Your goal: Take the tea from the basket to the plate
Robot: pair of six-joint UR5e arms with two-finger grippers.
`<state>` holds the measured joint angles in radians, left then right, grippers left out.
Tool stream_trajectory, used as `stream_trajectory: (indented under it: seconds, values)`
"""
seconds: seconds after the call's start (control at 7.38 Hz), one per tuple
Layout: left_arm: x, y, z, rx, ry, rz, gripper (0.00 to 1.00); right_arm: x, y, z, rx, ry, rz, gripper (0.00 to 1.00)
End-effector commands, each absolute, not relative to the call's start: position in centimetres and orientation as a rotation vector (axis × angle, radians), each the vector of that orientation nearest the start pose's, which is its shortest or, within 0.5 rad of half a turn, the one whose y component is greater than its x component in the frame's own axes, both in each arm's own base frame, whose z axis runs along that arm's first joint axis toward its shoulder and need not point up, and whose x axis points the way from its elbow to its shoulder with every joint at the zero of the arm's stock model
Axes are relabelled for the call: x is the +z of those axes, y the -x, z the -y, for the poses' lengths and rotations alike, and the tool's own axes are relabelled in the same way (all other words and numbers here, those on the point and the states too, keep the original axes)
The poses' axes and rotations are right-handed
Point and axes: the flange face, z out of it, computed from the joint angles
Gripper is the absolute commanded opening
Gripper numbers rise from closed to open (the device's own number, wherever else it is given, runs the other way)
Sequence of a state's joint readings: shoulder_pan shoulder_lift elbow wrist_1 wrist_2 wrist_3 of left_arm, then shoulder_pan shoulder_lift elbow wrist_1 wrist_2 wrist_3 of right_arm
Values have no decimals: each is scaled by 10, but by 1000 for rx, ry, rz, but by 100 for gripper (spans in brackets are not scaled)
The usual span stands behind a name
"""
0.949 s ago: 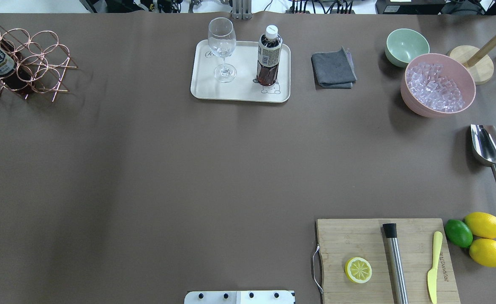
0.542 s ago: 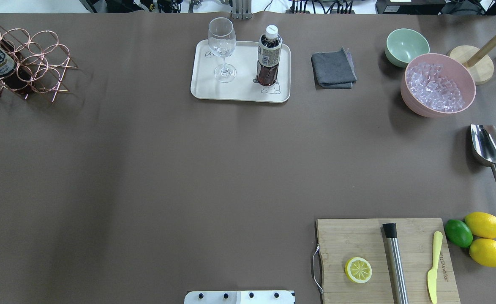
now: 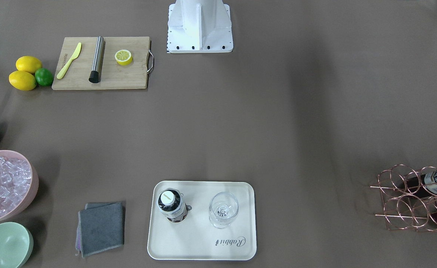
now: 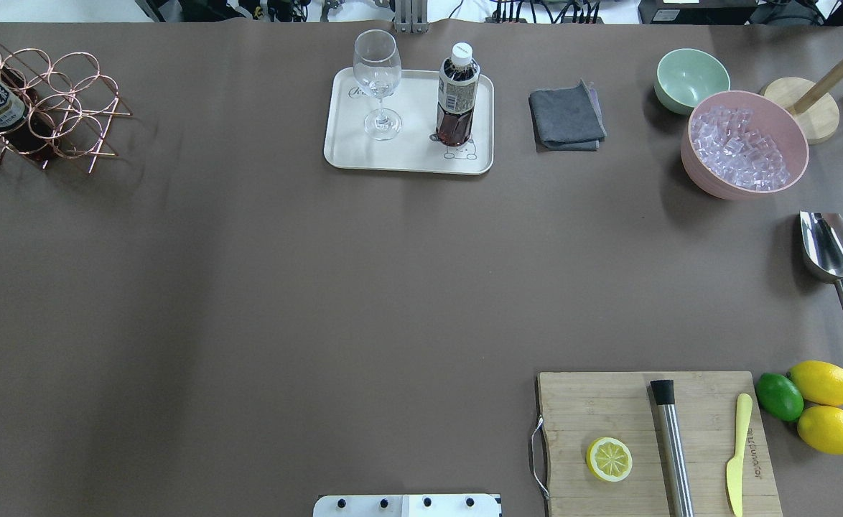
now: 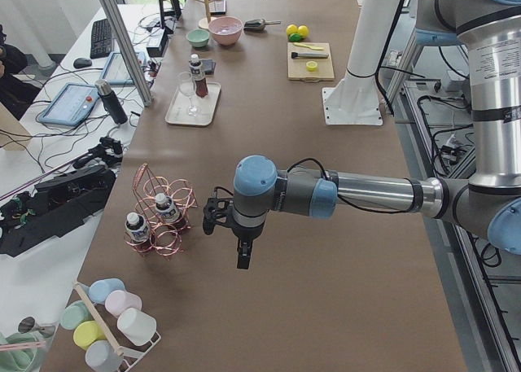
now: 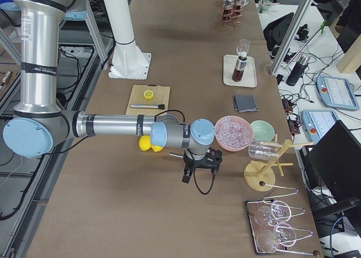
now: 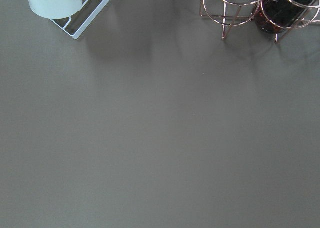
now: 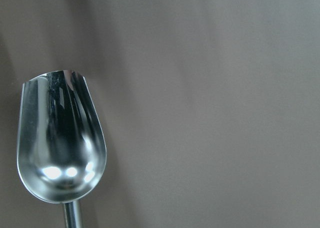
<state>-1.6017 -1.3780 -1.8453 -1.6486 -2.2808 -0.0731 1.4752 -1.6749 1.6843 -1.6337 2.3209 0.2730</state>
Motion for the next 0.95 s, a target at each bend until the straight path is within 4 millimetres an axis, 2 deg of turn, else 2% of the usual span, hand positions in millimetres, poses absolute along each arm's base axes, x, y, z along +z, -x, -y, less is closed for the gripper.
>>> stream_trajectory:
  seconds: [0.0,0.68,0.81]
  values:
    - [611,83,416,-53,-124,-713,97,660,-23,448,189,189,729,100]
    - [611,70,413,-57,-58,-845,97,661,-23,448,189,190,729,100]
    - [622,68,406,-63,-34,-845,97,661,-23,448,189,190,729,100]
